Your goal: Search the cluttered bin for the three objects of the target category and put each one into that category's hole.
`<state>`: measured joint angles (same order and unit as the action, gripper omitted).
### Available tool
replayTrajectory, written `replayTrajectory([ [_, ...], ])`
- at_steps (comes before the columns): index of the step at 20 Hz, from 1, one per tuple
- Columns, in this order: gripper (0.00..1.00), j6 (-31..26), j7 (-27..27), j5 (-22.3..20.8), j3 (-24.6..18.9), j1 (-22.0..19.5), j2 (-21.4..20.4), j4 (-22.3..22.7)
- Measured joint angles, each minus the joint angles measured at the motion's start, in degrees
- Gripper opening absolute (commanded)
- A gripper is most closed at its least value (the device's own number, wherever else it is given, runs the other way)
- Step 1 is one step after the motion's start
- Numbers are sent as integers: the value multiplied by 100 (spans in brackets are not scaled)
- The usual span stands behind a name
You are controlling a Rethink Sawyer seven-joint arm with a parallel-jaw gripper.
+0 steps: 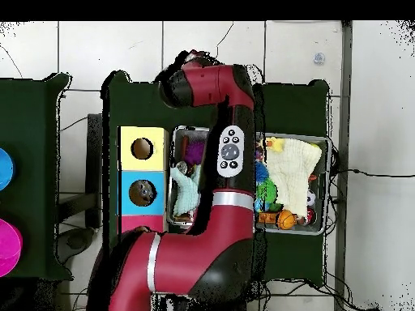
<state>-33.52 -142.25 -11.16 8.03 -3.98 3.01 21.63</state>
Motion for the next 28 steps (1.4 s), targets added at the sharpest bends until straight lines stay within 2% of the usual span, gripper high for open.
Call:
replayTrajectory([
  [5,100,17,271,-9,-398,-48,409,-489],
  [9,100,53,766,-28,-832,-97,749,-941],
  [14,100,174,1415,-138,-1183,-177,997,-1297],
  [18,100,241,1744,-289,-1301,-259,1102,-1481],
  [24,100,206,1759,-457,-1273,-322,1150,-1612],
  [27,100,-85,1759,-480,-1208,-342,1157,-1664],
  [28,100,-372,1759,-479,-1184,-351,1155,-1667],
])
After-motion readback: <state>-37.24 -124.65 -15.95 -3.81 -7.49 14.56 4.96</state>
